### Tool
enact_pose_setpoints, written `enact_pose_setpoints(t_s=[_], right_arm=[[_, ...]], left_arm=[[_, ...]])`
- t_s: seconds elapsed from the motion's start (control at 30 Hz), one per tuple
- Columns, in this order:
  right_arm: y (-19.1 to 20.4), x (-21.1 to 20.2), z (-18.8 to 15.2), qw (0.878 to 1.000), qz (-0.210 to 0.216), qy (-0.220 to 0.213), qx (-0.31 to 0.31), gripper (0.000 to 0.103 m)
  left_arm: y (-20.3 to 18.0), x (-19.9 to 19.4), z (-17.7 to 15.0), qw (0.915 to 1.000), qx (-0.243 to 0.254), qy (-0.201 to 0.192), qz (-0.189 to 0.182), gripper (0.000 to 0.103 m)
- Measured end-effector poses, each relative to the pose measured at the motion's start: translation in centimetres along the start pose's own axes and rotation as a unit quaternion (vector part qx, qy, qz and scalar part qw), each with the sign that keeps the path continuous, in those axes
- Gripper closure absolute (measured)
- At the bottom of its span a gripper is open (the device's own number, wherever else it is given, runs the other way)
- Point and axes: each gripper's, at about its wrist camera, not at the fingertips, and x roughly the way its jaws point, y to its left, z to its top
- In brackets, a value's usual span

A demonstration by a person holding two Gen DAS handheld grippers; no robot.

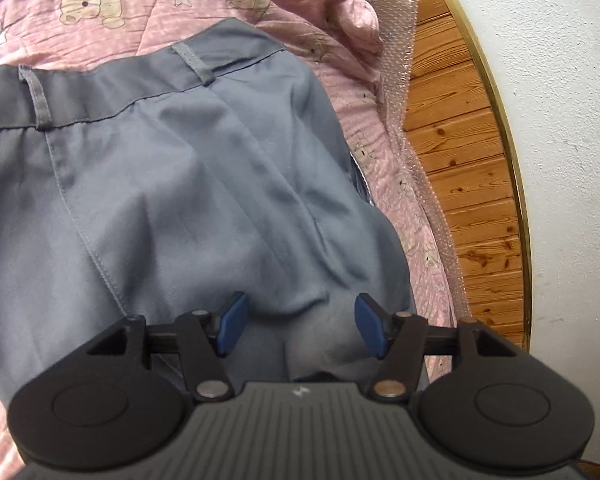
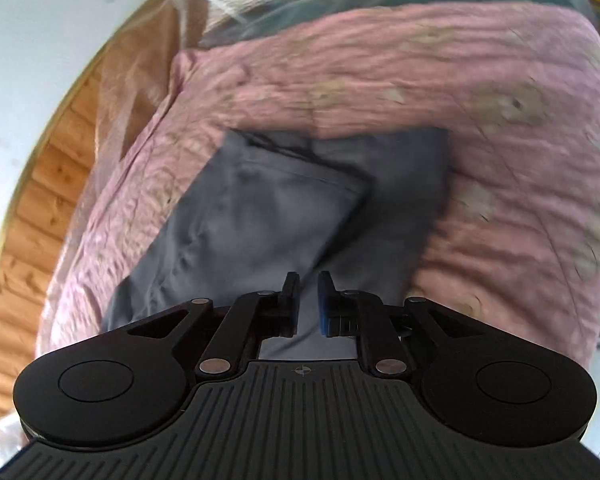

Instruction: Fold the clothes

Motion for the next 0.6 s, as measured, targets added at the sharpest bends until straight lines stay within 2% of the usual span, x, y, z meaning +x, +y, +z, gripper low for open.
enact_pose_setpoints(t_s=[0.07,0.17,0.2,0.23,0.27,0.33,0.37,0.43,0.5,0.57,0.6], right_arm=[[-1.1,-0.3,-0.6,1.000,0.003,0.005,0.019,0.055],[-0.1,-0.6,-1.0,1.000,-0.017,0.001,0.007,0.055],[0.8,-1.7,-1.1,0.999,-0.031,-0.020,-0.007,0.055],[2.6,-3.0,-1.5,0.998,-0.026,-0.037,-0.035,0.055],[4.5,-4.2,-1.8,0.996,-0.017,-0.053,-0.065,0.055],[9.4,-5.4,-3.9,0.989,0.058,-0.012,-0.132,0.055],[12.0,-6.0,-5.0,0.981,0.098,0.011,-0.166,0.054],[16.7,-5.1,-8.2,0.957,0.193,0.114,-0.184,0.047],[21.0,-2.8,-12.1,0.922,0.276,0.225,-0.155,0.028],[24.9,0.8,-16.3,0.888,0.315,0.317,-0.112,0.017],[26.8,2.6,-18.5,0.872,0.324,0.355,-0.095,0.017]], left_arm=[[-0.1,0.8,0.3,0.9999,-0.013,-0.004,-0.007,0.042],[-0.3,1.9,0.6,0.9994,-0.031,-0.007,-0.015,0.039],[-0.4,2.1,0.7,0.9995,-0.030,-0.004,-0.010,0.039],[-0.4,2.0,0.8,0.9995,-0.031,-0.002,-0.003,0.039],[-0.2,1.6,0.9,0.9995,-0.031,-0.006,-0.001,0.039],[0.7,-0.2,1.4,0.9991,-0.031,-0.030,0.003,0.039],[1.3,-1.1,1.7,0.9985,-0.034,-0.042,0.005,0.039],[3.0,-2.7,2.5,0.9966,-0.049,-0.066,0.013,0.039],[4.5,-3.7,3.3,0.9948,-0.059,-0.080,0.021,0.039],[5.9,-4.3,4.2,0.9933,-0.065,-0.090,0.029,0.039],[6.4,-4.4,4.6,0.9931,-0.066,-0.092,0.031,0.039]])
